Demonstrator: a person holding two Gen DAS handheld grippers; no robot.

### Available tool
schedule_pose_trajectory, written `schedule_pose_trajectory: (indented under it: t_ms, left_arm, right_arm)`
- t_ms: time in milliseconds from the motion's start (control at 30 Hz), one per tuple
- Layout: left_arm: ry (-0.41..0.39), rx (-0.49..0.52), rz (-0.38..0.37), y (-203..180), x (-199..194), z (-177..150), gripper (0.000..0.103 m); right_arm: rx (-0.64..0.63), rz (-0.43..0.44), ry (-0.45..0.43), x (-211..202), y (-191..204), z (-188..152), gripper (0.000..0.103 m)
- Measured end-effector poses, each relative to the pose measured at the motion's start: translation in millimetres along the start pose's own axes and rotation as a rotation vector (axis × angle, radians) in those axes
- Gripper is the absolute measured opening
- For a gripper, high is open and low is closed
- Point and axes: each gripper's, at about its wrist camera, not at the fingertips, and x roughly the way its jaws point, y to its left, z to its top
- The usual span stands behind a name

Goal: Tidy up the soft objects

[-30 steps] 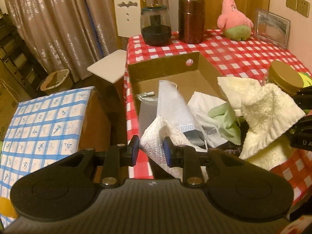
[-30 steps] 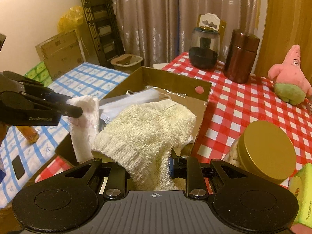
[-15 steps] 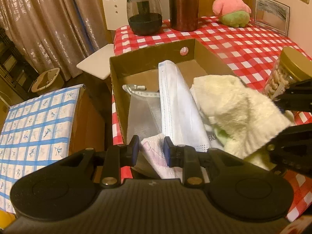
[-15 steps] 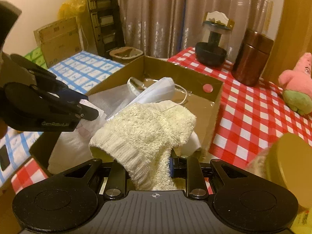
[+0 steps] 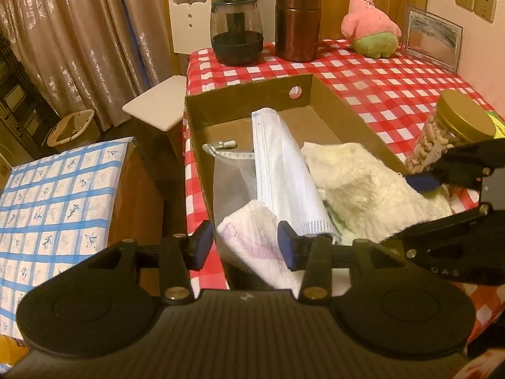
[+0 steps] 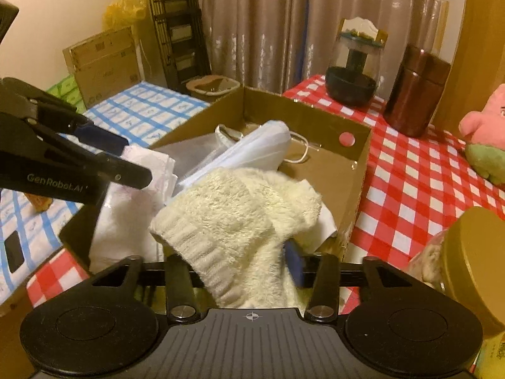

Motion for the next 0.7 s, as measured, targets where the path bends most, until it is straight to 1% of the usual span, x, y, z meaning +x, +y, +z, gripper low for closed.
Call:
schedule_pose_trajectory:
  t_ms: [33, 133, 333, 500, 567, 667, 700]
  left_arm:
    - [-0.001, 0.0, -0.001, 0, -3, -2, 0.044]
    - [-0.014, -0.007, 0.009, 0, -16, -6, 0.044]
    - [-0.047, -0.04, 0.012, -2, -43, -16, 0.044]
    - [-0.038, -0.114, 0.005, -7, -52, -27, 0.046]
    - [-0.034, -0.135, 0.003, -13, -56, -32, 0.05]
    - [-0.027, -0.133, 0.015, -24, -62, -39, 0.059]
    - [-0.026, -0.132, 0.016, -27, -64, -41, 0.065]
  right_arm:
    - [-0.002, 0.004, -0.006, -4, 1, 0, 0.052]
    - [-0.005, 0.008, -0.022, -17, 2, -1, 0.055]
    - [0.054, 0.007, -0.056, -50, -7, -12, 0.059]
    - [0.098, 0.012, -0.049, -66, -10, -23, 0.06]
    - [0.121, 0.016, -0.044, -71, -11, -28, 0.061]
    - [0.158, 0.018, -0.037, -79, -14, -34, 0.064]
    - [0.171, 0.016, -0.034, -83, -15, -37, 0.066]
